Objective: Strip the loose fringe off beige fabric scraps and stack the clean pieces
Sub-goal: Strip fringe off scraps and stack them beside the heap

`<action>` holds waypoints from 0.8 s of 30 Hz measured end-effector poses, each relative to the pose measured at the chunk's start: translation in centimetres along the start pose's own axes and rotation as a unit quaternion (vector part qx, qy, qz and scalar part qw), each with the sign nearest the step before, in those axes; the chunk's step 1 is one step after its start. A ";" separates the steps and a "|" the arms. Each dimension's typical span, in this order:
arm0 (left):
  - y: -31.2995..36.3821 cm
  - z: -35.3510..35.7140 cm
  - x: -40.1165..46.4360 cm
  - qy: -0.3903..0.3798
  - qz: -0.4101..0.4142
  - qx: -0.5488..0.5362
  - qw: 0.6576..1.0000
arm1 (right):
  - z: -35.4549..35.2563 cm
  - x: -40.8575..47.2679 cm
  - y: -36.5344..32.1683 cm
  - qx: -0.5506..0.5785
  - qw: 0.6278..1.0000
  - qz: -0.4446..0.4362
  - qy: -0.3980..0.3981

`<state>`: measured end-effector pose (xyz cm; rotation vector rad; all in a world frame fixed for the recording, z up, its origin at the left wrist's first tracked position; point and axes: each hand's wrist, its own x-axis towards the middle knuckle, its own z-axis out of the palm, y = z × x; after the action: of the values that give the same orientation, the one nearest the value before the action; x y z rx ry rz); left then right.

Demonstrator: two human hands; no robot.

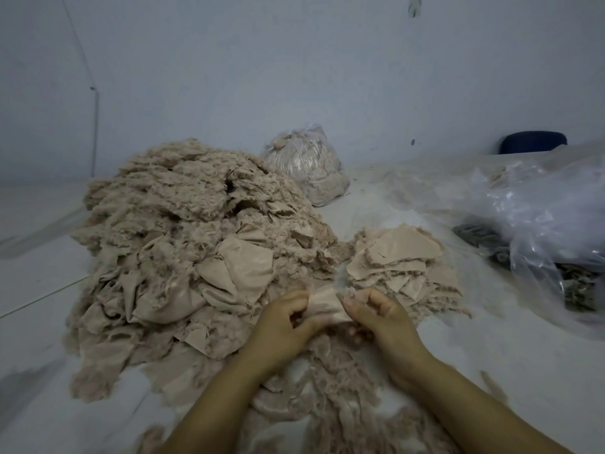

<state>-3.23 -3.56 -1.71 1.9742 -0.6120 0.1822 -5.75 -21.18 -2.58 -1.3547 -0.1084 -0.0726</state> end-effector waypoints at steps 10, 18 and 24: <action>0.6 -0.2 0.5 0.112 -0.167 -0.361 0.911 | -0.8 0.5 -0.1 0.011 0.999 0.032 -0.010; 1.0 -1.0 0.1 -0.037 -0.168 -0.378 0.910 | 0.5 0.5 -0.3 -0.033 0.997 0.016 -0.068; 0.9 0.3 0.2 -0.022 -0.170 -0.308 0.936 | 1.8 0.1 0.3 -0.098 0.995 0.005 -0.021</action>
<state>-3.58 -4.17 -1.07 1.4385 -0.2910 -0.2458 -5.64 -19.38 -2.45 -1.5536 -0.1312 -0.0470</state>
